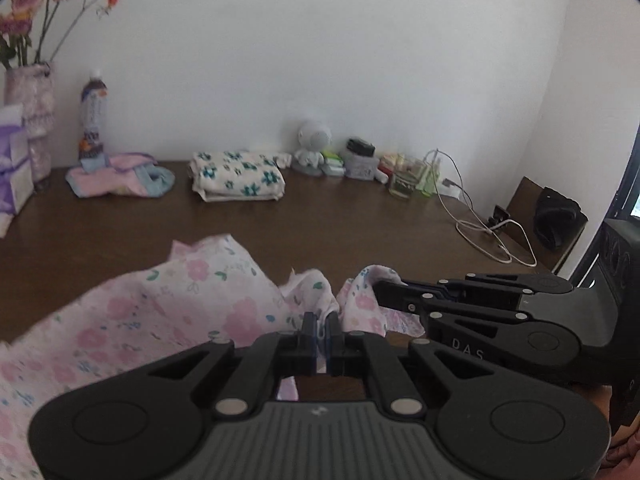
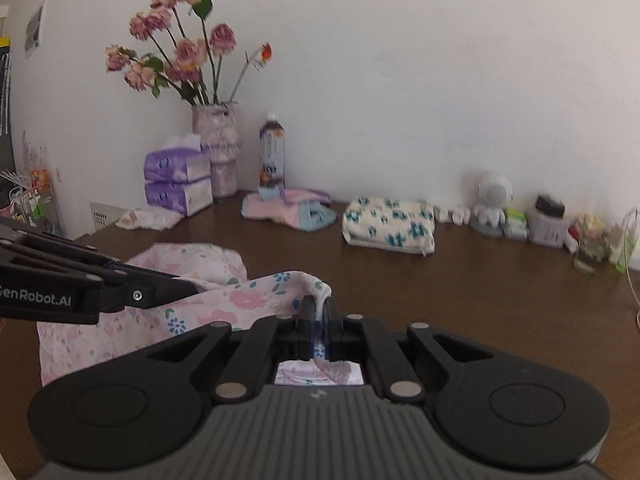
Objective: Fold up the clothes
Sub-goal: 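Lay the garment flat on the table and open both grippers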
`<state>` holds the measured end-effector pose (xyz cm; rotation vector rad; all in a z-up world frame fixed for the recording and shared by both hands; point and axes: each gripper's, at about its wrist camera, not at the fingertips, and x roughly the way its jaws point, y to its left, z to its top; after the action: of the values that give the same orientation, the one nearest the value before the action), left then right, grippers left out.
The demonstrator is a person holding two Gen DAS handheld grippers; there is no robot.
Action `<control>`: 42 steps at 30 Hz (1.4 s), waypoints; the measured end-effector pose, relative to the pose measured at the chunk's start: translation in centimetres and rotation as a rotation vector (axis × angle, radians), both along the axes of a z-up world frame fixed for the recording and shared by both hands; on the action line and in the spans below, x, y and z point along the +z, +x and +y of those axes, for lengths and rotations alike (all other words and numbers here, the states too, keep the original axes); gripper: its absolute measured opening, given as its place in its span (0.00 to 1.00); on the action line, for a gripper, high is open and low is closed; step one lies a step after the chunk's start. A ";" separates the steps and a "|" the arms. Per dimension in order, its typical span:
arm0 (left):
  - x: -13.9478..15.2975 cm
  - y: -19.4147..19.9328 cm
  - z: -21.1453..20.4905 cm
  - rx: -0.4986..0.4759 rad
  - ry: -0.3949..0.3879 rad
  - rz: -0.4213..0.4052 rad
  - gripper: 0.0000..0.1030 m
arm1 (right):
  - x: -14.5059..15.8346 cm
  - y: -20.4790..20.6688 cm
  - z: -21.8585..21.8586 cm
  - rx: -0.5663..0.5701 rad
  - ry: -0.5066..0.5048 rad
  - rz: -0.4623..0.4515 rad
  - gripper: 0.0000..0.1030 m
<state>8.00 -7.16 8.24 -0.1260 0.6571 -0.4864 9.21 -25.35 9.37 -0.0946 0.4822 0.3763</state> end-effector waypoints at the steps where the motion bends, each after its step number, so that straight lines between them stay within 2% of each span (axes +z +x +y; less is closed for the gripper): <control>1: -1.0 0.0 -0.4 -0.010 -0.005 0.016 0.02 | -1.2 -0.1 -0.6 -0.007 0.008 0.021 0.03; 6: -4.6 0.5 -1.9 -0.029 0.027 0.058 0.03 | -5.9 -1.0 -3.1 -0.033 0.039 0.098 0.03; 11: -6.3 0.6 -2.2 -0.022 0.052 0.079 0.04 | -8.5 -1.4 -3.5 -0.040 0.027 0.139 0.03; 14: -6.1 -0.1 -2.0 -0.012 0.066 0.052 0.14 | -8.8 -1.4 -3.4 -0.041 0.021 0.154 0.05; 16: -5.6 -0.9 -1.5 -0.013 0.061 0.023 0.35 | -8.7 -1.6 -3.4 -0.050 0.023 0.155 0.10; 17: -5.3 -1.3 -1.2 -0.013 0.058 0.008 0.56 | -8.5 -1.8 -3.4 -0.055 0.022 0.153 0.18; 18: -4.9 -1.9 -0.7 -0.010 0.055 -0.008 0.70 | -8.3 -2.1 -3.5 -0.061 0.018 0.146 0.39; 19: -4.5 -2.6 -0.2 -0.005 0.049 -0.026 0.73 | -8.1 -2.5 -3.6 -0.067 0.016 0.136 0.51; 20: -4.1 -3.5 0.5 0.001 0.042 -0.046 0.75 | -7.9 -3.0 -3.7 -0.072 0.013 0.125 0.69; 21: -3.8 -4.2 1.2 0.007 0.035 -0.062 0.79 | -7.8 -3.5 -3.8 -0.075 0.016 0.116 0.77; 23: -3.3 -5.8 2.9 0.034 0.017 -0.068 0.89 | -7.4 -4.7 -4.2 -0.069 0.039 0.105 0.78; 25: -3.0 -7.4 4.9 0.063 -0.012 -0.071 0.91 | -7.1 -5.9 -4.5 -0.056 0.066 0.101 0.89; 26: -3.1 -8.2 5.9 0.081 -0.026 -0.070 0.92 | -6.9 -6.4 -4.5 -0.050 0.077 0.103 0.98; 30: -3.8 -10.5 10.0 0.189 -0.076 -0.049 0.99 | -6.2 -8.3 -3.8 -0.016 0.101 0.091 1.00; 35: -5.0 -12.6 14.5 0.317 -0.146 -0.004 0.99 | -6.0 -9.8 -2.2 -0.011 0.135 0.057 1.00; 42: -4.0 -13.8 17.4 0.406 -0.124 -0.051 0.99 | -6.2 -9.9 -0.8 0.007 0.128 0.063 1.00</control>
<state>-5.75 10.25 4.26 -0.3549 0.5332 -0.1380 -0.64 -26.14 3.17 0.0395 0.5192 0.4165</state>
